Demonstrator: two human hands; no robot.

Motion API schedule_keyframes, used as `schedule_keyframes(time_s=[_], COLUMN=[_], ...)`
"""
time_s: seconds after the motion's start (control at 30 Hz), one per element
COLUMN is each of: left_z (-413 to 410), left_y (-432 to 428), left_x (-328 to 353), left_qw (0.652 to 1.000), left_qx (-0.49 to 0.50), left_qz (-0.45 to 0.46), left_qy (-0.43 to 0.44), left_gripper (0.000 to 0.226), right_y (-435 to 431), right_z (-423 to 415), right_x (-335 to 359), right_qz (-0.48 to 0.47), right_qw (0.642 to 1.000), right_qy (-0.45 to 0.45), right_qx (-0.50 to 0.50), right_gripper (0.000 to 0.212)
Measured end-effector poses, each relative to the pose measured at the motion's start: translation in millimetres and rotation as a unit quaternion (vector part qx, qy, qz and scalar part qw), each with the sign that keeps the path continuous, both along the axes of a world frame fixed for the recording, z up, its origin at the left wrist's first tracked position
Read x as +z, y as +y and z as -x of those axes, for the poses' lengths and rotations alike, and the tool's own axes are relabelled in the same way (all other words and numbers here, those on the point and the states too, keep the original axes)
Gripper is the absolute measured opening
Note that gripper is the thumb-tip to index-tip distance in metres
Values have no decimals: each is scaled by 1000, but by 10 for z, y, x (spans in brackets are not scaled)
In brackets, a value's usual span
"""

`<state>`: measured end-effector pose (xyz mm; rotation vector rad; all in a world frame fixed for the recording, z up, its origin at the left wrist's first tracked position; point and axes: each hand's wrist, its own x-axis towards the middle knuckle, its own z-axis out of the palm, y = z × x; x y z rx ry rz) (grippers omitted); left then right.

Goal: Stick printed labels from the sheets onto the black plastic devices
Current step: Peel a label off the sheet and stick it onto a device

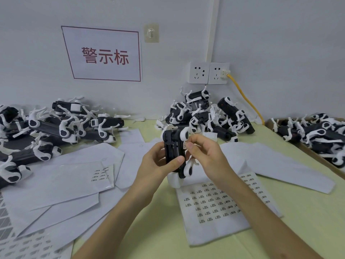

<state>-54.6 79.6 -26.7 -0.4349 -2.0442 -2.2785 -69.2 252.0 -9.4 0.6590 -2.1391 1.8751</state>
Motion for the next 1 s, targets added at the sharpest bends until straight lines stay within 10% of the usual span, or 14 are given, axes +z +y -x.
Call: schedule_keyframes(time_s=[1.0], left_z=[-27], left_y=[0], left_x=[16], left_qw=[1000], left_qx=[-6], left_qz=[-1], left_qy=[14], left_gripper=[44], right_y=[-10], right_z=[-25], right_x=[7], right_qz=[-17], right_qw=[1000], right_qy=[0], right_qx=[-19], right_gripper=[13])
